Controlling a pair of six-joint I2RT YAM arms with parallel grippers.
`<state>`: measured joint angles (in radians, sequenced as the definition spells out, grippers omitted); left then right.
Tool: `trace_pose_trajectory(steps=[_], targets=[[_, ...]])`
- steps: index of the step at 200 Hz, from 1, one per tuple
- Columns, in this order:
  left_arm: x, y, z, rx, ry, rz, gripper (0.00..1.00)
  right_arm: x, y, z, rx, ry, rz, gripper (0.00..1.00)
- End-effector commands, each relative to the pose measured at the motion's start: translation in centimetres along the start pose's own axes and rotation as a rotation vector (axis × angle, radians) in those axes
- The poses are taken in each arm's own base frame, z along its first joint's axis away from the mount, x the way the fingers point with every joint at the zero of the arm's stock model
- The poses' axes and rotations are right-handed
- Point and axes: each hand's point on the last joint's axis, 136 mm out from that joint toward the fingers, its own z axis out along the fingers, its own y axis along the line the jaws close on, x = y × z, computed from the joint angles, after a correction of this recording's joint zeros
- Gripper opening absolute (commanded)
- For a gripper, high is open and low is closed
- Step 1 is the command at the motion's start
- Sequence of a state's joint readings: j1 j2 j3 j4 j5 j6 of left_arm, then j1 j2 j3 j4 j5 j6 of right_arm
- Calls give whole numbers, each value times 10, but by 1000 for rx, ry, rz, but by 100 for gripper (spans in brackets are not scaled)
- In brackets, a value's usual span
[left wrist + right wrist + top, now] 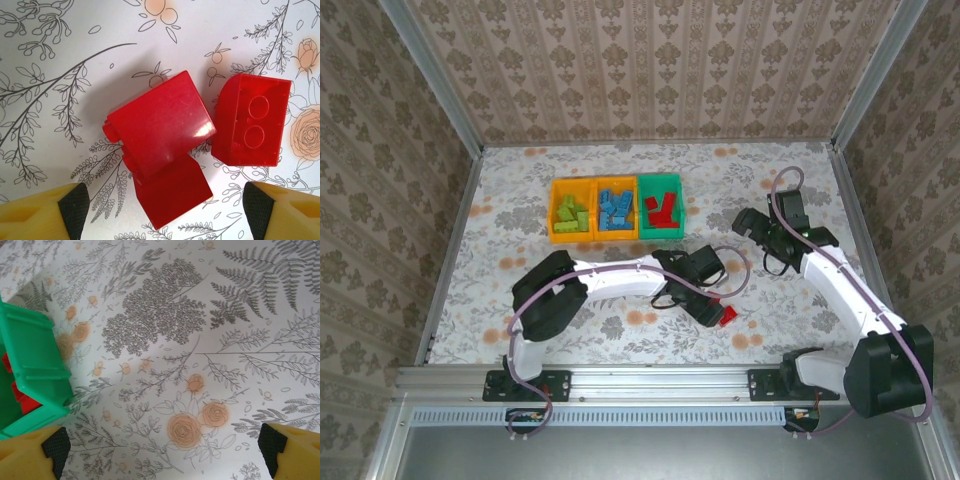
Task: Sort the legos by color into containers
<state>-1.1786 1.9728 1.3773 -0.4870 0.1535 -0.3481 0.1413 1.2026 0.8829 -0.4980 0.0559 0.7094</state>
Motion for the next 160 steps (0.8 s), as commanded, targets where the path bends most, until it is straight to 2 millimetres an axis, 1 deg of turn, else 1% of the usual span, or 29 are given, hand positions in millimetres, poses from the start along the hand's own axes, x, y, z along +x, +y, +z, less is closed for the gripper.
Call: trace_pose_trajectory(steps=[1, 16, 37, 49, 64, 74, 99, 101, 107, 138, 160], targets=[[3, 1, 7, 0, 32, -31, 83, 3, -14, -4, 37, -8, 12, 100], [4, 1, 9, 1, 41, -39, 81, 3, -17, -5, 40, -10, 19, 100], [6, 4, 12, -4, 55, -49, 76, 2, -19, -7, 41, -18, 26, 100], [6, 6, 12, -9, 59, -57, 76, 2, -20, -8, 40, -21, 28, 100], [6, 8, 12, -12, 58, -62, 71, 2, -20, -8, 38, -20, 31, 99], [5, 10, 12, -16, 54, -64, 66, 4, -21, -8, 41, -15, 30, 100], [4, 17, 11, -29, 46, -84, 48, 6, -23, -6, 46, -7, 31, 100], [4, 18, 11, -28, 46, -86, 47, 10, -26, -6, 59, 8, 29, 100], [3, 18, 10, -25, 40, -91, 44, 13, -29, -6, 68, 18, 23, 100], [2, 26, 6, -29, 30, -105, 39, 21, -37, -6, 97, 36, 9, 100], [3, 40, 0, -51, 25, -124, 39, 29, -39, -6, 95, 60, 8, 96]])
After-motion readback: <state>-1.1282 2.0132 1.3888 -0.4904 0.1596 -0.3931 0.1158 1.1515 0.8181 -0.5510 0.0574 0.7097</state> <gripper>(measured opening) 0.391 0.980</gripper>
